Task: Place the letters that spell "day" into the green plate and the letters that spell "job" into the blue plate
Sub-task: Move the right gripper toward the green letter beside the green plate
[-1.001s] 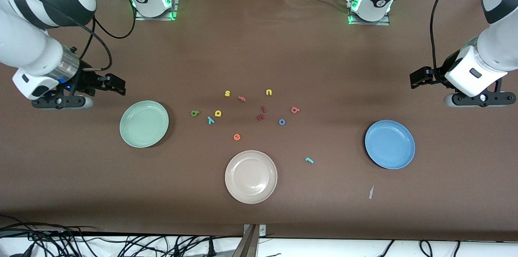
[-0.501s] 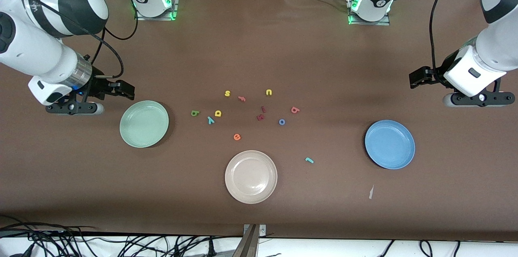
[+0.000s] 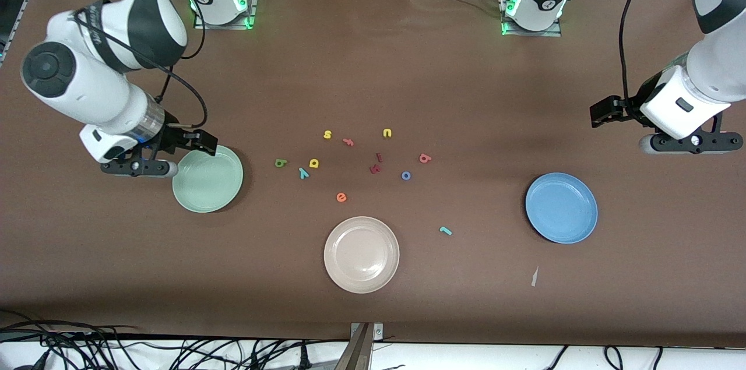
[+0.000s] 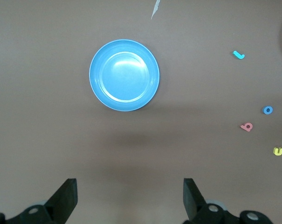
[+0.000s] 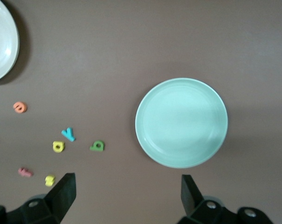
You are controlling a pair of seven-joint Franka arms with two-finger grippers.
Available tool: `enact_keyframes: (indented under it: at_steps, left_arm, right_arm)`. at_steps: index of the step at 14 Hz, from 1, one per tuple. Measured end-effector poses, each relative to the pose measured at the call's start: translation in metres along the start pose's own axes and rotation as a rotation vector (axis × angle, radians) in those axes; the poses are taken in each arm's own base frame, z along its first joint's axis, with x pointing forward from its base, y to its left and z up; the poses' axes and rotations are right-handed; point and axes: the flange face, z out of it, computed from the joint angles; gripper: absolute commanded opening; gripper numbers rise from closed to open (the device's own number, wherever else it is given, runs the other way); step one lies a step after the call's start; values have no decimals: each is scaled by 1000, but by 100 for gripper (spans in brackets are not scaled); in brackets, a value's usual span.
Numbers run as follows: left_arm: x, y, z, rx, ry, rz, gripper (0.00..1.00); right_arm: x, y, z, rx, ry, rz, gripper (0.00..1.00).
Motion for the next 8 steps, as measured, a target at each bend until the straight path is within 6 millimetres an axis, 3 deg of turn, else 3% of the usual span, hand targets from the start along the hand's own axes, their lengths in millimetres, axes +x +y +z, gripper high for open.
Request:
enact_keyframes:
  at_steps: [3, 8]
  left_arm:
    - [0, 2, 0, 0, 0, -18, 100]
    - [-1, 5, 0, 0, 1, -22, 100]
  right_arm:
    - [-10, -3, 47, 10, 38, -8, 100]
    - [-37, -35, 106, 30, 71, -53, 100]
